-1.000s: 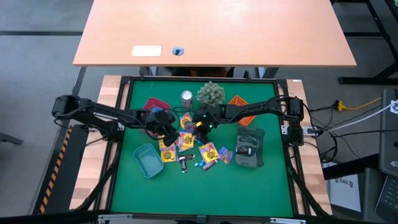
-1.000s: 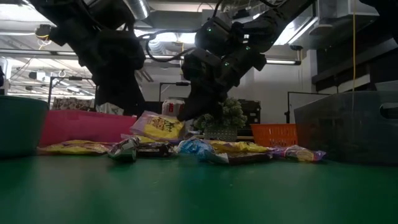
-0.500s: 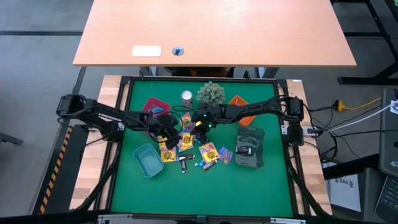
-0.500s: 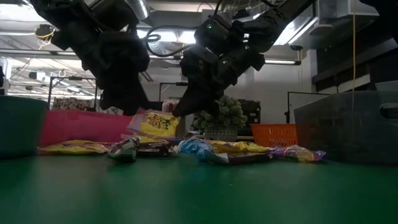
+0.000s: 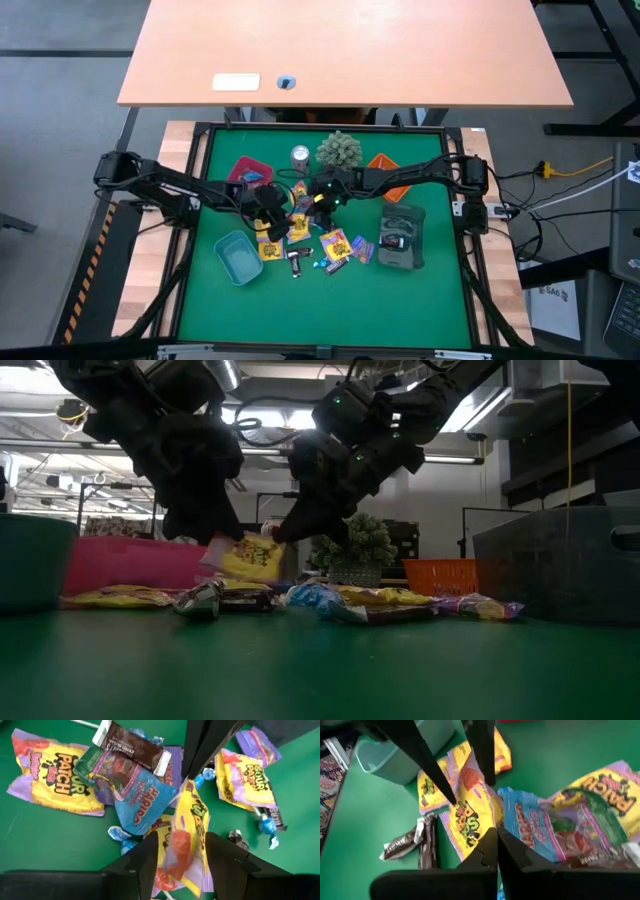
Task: Sort candy
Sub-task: Put the yellow candy into the blue transparent bin
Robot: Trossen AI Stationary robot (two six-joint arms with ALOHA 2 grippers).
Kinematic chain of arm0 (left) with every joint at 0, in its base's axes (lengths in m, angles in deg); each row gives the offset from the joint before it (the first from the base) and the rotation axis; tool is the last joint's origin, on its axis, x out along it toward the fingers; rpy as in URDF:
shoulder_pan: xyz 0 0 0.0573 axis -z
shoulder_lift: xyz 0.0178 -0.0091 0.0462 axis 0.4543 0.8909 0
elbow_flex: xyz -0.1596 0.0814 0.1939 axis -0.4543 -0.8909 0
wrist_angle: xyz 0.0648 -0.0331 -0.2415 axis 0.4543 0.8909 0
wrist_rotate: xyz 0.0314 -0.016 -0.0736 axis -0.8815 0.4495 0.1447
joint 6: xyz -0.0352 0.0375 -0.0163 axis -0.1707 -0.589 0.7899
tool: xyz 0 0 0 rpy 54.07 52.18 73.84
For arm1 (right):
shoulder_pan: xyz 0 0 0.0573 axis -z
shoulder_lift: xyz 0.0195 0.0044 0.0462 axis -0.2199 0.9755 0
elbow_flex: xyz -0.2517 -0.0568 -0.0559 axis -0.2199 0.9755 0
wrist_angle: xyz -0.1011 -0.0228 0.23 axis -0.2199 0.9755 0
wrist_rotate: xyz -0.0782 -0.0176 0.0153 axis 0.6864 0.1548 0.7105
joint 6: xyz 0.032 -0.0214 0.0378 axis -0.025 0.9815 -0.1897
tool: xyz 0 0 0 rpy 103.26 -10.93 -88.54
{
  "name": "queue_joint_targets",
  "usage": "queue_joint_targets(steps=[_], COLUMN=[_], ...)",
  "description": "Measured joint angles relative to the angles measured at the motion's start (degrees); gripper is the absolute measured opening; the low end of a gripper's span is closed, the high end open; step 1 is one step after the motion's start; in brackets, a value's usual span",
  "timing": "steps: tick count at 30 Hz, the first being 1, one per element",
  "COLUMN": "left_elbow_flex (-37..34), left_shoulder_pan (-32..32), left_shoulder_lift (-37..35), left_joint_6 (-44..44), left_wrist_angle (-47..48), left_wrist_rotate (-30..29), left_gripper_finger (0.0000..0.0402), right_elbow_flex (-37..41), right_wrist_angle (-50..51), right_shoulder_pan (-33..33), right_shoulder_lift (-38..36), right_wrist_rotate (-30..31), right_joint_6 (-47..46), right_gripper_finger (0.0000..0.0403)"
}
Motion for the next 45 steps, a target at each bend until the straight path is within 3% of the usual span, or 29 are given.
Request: queue_joint_targets(steps=[14, 25, 37, 45], left_elbow_flex=[0.0, 0.0, 0.0, 0.0], left_shoulder_pan=[0.0, -0.1, -0.1, -0.1], left_shoulder_lift=[0.0, 0.0, -0.6, -3.4], left_joint_6=[0.0, -0.2, -3.0, -3.0], left_wrist_angle=[0.0, 0.0, 0.0, 0.8], left_wrist_rotate=[-0.2, -0.5, -0.2, 0.0], left_gripper_finger=[0.0009, 0.0002, 0.0002, 0.0002], right_elbow_flex=[0.0, 0.0, -0.4, -5.6], right_wrist_angle=[-1.2, -1.2, -0.3, 8.1], right_shoulder_pan=[0.0, 0.0, 0.1, 0.2], right_shoulder_lift=[0.0, 0.0, 0.0, -0.1], right_wrist_rotate=[0.0, 0.0, 0.0, 0.0], right_joint_6=[-0.1, -0.3, -0.3, -0.1], right_gripper_finger=[0.0001, 0.002, 0.0134, 0.0149])
